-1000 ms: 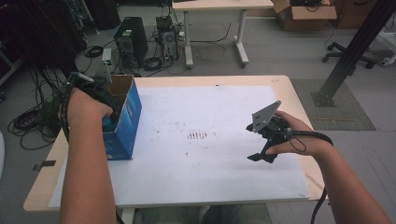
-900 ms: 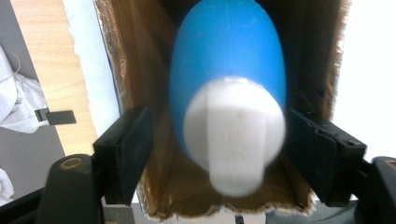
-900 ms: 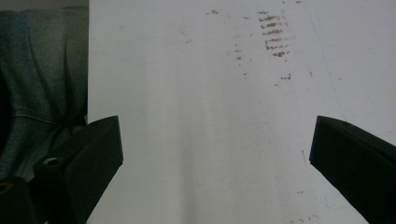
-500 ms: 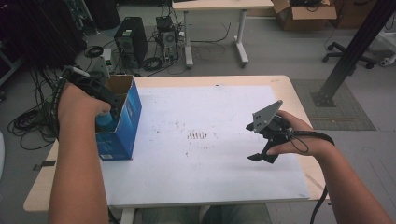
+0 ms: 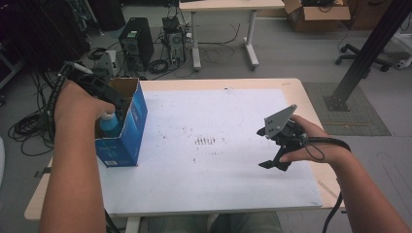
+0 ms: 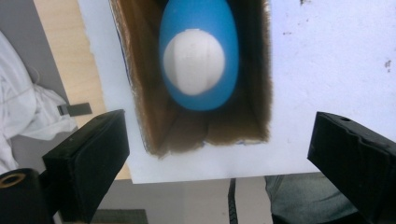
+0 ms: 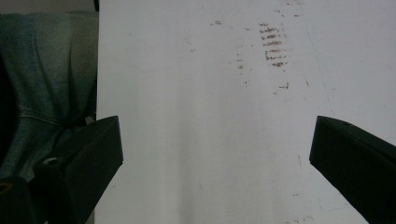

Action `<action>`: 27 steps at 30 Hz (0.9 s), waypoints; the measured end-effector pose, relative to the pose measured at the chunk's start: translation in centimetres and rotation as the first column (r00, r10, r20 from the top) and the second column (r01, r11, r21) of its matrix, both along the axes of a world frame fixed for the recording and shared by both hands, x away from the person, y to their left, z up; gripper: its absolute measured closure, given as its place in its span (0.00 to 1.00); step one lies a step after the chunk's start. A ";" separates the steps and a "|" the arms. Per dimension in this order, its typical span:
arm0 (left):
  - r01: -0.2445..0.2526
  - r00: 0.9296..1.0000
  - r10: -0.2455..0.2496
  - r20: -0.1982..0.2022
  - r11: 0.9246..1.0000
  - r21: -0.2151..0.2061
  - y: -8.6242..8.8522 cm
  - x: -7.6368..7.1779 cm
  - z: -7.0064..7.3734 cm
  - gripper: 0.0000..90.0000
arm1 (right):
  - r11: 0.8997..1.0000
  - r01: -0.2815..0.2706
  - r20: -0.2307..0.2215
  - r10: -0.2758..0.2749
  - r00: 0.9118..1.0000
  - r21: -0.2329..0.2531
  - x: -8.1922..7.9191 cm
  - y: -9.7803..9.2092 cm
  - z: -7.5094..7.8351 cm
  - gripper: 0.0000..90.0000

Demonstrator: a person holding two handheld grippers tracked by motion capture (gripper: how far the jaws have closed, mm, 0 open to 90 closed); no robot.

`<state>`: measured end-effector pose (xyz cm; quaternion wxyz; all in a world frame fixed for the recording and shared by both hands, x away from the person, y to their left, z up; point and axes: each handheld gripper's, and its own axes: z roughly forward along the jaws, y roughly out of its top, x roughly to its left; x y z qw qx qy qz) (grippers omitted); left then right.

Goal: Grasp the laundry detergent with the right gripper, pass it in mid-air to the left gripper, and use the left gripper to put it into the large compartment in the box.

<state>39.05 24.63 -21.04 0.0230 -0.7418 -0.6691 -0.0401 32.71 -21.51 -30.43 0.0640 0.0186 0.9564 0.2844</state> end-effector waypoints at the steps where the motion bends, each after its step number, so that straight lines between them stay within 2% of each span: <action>1: 0.006 1.000 -0.006 0.006 1.000 0.002 -0.2 -0.1 0.3 0.04 | 1.000 0.000 0.000 0.000 1.000 0.002 0.0 0.0 0.0 0.03; 5: 0.046 0.999 -0.047 0.022 0.999 0.013 -1.3 -0.4 1.5 0.00 | 1.000 0.001 0.002 -0.001 1.000 0.001 -0.2 -0.2 0.2 0.03; 9: 0.110 0.993 -0.111 0.046 0.994 0.013 -2.9 -0.7 2.8 0.00 | 1.000 0.004 0.003 -0.004 1.000 -0.001 -0.3 -0.4 0.4 0.03; 12: 0.162 0.985 -0.163 0.064 0.987 0.018 -4.1 -0.9 3.8 0.00 | 1.000 0.007 0.004 -0.007 1.000 -0.005 -0.3 -0.5 0.5 0.03; 16: 0.251 0.964 -0.254 0.083 0.967 0.043 -6.5 -1.3 5.2 0.00 | 1.000 0.011 0.007 -0.011 1.000 -0.008 -0.3 -0.7 0.9 0.03; 18: 0.316 0.943 -0.319 0.094 0.948 0.046 -7.9 -1.6 5.9 0.00 | 1.000 0.012 0.007 -0.012 1.000 -0.007 -0.2 -0.8 1.0 0.03; 19: 0.355 0.928 -0.358 0.102 0.934 0.045 -8.8 -1.9 6.3 0.00 | 1.000 0.012 0.010 -0.012 1.000 -0.005 -0.2 -0.8 1.1 0.03; 21: 0.409 0.906 -0.411 0.098 0.912 0.046 -10.1 -2.1 6.7 0.00 | 1.000 0.015 0.007 -0.015 1.000 -0.013 -0.1 -0.9 1.1 0.03; 22: 0.444 0.889 -0.447 0.098 0.895 0.052 -10.9 -2.3 6.9 0.00 | 1.000 0.021 0.004 -0.021 1.000 -0.018 0.0 -0.9 1.1 0.03; 24: 0.489 0.865 -0.492 0.099 0.871 0.055 -12.0 -2.4 7.1 0.00 | 0.999 0.028 0.006 -0.027 1.000 -0.024 0.1 -1.0 1.2 0.03; 25: 0.502 0.856 -0.506 0.104 0.862 0.063 -12.6 -2.5 7.2 0.00 | 0.999 0.027 0.004 -0.027 1.000 -0.027 0.2 -1.0 1.2 0.03; 27: 0.537 0.834 -0.542 0.105 0.840 0.078 -13.7 -2.5 7.3 0.00 | 0.999 0.031 0.005 -0.030 1.000 -0.035 0.3 -1.0 1.4 0.03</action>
